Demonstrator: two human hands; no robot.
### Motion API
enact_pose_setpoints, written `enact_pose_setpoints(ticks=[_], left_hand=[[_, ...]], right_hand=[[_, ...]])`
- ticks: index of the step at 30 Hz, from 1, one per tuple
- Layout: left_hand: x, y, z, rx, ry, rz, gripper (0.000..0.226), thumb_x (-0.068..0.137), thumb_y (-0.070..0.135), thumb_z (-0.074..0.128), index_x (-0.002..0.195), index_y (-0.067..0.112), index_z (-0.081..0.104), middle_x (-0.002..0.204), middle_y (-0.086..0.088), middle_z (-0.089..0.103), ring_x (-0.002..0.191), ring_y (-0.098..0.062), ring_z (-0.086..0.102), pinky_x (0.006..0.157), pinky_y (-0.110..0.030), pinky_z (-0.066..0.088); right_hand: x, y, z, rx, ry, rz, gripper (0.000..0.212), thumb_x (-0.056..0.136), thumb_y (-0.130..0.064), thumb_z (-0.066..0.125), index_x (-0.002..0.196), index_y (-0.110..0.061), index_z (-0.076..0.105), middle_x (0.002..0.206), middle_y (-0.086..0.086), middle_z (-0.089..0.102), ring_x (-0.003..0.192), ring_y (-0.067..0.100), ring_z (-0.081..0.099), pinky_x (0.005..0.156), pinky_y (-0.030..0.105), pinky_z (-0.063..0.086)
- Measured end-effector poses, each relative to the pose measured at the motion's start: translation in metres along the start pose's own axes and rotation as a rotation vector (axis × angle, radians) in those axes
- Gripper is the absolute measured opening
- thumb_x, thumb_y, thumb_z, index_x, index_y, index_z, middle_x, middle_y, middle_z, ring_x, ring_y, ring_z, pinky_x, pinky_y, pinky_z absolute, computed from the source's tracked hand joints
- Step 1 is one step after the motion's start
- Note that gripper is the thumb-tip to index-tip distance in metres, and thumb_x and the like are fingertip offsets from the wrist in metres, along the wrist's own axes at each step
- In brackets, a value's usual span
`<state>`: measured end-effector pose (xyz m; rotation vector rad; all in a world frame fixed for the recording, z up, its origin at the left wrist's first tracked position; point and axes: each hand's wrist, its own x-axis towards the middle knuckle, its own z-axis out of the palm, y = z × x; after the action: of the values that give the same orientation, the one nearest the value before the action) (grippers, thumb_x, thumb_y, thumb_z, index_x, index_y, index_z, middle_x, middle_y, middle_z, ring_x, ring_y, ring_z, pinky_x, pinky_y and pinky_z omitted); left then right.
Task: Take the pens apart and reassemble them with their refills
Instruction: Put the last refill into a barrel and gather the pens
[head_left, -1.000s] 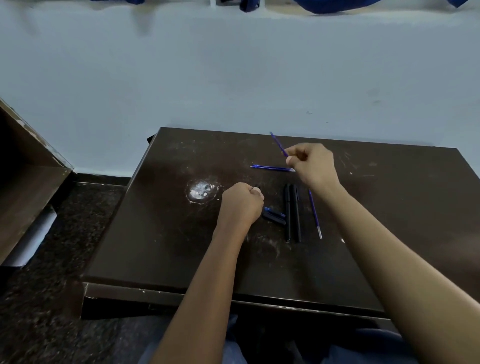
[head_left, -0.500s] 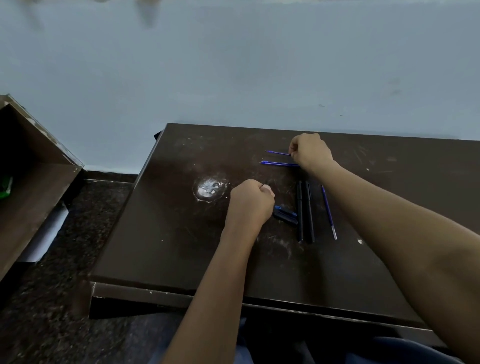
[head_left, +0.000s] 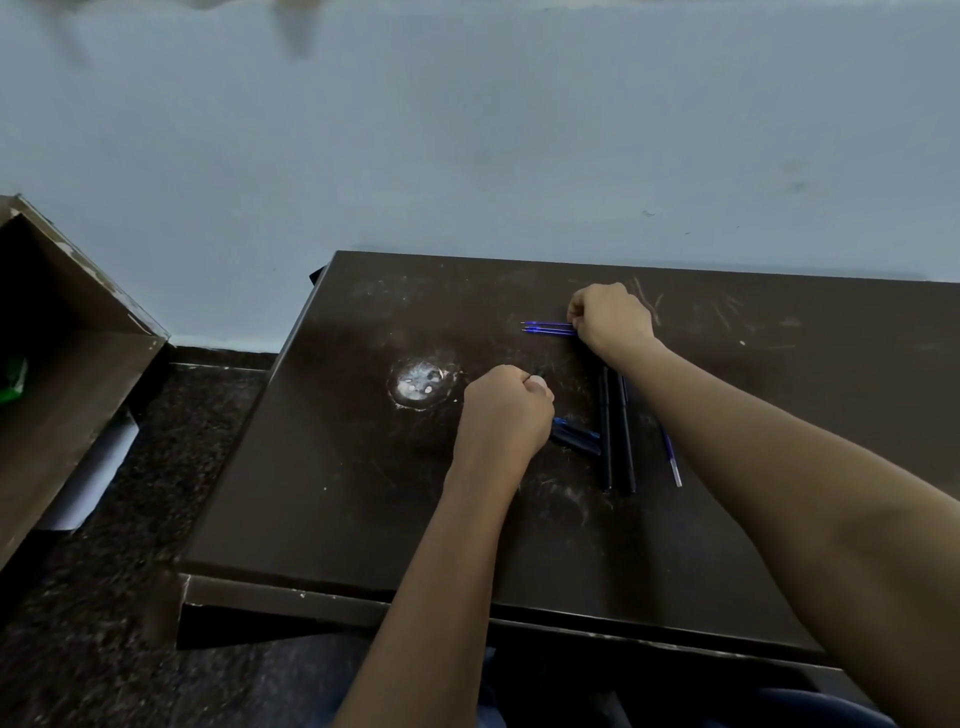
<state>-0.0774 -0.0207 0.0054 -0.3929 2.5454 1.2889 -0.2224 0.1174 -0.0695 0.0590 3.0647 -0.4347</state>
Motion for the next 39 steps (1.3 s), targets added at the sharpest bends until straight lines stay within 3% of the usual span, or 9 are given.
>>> enact_pose_setpoints(ticks=[6,11,17,22,25,29,32,36,39], left_hand=[[0.0,0.001,-0.002,0.012,0.001,-0.02,0.025,0.097,0.018,0.048,0.108,0.008,0.068,0.112,-0.005,0.065,0.081,-0.01,0.051,0.053,-0.014,0.033],[0.001,0.001,-0.001,0.008,0.003,-0.027,0.024,0.096,0.018,0.048,0.107,0.008,0.068,0.112,-0.004,0.066,0.083,-0.011,0.054,0.053,-0.015,0.034],[0.001,0.003,-0.001,0.023,0.007,-0.022,0.025,0.097,0.017,0.047,0.108,0.009,0.068,0.114,-0.004,0.066,0.086,-0.011,0.054,0.059,-0.019,0.035],[-0.004,0.006,-0.002,0.024,-0.012,-0.041,0.03,0.098,0.018,0.04,0.115,0.014,0.064,0.114,-0.005,0.067,0.099,-0.014,0.06,0.072,-0.023,0.04],[-0.007,0.006,-0.003,0.043,-0.023,-0.064,0.03,0.098,0.02,0.037,0.107,0.02,0.065,0.11,-0.004,0.068,0.095,-0.017,0.061,0.073,-0.028,0.042],[-0.012,0.011,-0.004,0.034,-0.034,-0.074,0.029,0.099,0.02,0.033,0.092,0.027,0.06,0.108,-0.004,0.067,0.089,-0.016,0.057,0.074,-0.031,0.04],[-0.015,0.016,-0.004,0.014,-0.053,-0.086,0.032,0.1,0.016,0.032,0.106,0.02,0.063,0.118,-0.009,0.063,0.103,-0.021,0.058,0.078,-0.03,0.038],[-0.016,0.015,-0.003,0.097,-0.098,-0.071,0.034,0.1,0.018,0.032,0.123,0.012,0.057,0.122,-0.009,0.058,0.092,-0.018,0.05,0.075,-0.028,0.036],[-0.013,0.014,-0.002,0.119,-0.136,-0.087,0.033,0.099,0.017,0.035,0.124,0.012,0.056,0.122,-0.01,0.058,0.102,-0.022,0.054,0.088,-0.033,0.043]], right_hand=[[-0.001,0.001,0.003,-0.014,0.007,-0.004,0.028,0.088,-0.003,0.048,0.101,-0.017,0.068,0.114,0.014,0.064,0.098,0.037,0.062,0.071,0.035,0.047],[-0.002,0.003,0.002,-0.003,-0.009,-0.017,0.027,0.089,-0.004,0.049,0.103,-0.017,0.068,0.115,0.015,0.063,0.097,0.037,0.063,0.079,0.041,0.054],[-0.004,0.004,-0.002,0.05,-0.019,-0.007,0.027,0.088,-0.003,0.049,0.102,-0.017,0.068,0.118,0.015,0.062,0.098,0.036,0.063,0.078,0.038,0.052],[-0.013,0.004,-0.022,0.226,0.077,0.068,0.028,0.086,0.0,0.05,0.102,-0.014,0.068,0.114,0.013,0.065,0.1,0.033,0.063,0.085,0.042,0.053],[-0.026,0.009,-0.039,0.312,0.124,0.187,0.024,0.083,-0.003,0.053,0.101,-0.011,0.067,0.112,0.015,0.064,0.1,0.034,0.063,0.084,0.04,0.054],[-0.062,0.027,-0.055,0.161,-0.049,0.384,0.025,0.077,-0.011,0.069,0.099,-0.003,0.061,0.106,0.017,0.064,0.097,0.037,0.064,0.072,0.036,0.051],[-0.088,0.037,-0.053,0.069,-0.212,0.467,0.041,0.074,-0.02,0.079,0.104,0.0,0.06,0.107,0.017,0.063,0.1,0.036,0.065,0.073,0.035,0.049],[-0.106,0.047,-0.035,0.104,-0.294,0.5,0.029,0.071,-0.014,0.078,0.07,-0.006,0.05,0.097,0.016,0.067,0.092,0.032,0.069,0.078,0.037,0.057],[-0.111,0.051,-0.023,0.13,-0.28,0.531,0.024,0.073,-0.005,0.073,0.068,-0.005,0.05,0.083,0.015,0.068,0.085,0.033,0.071,0.078,0.041,0.058]])
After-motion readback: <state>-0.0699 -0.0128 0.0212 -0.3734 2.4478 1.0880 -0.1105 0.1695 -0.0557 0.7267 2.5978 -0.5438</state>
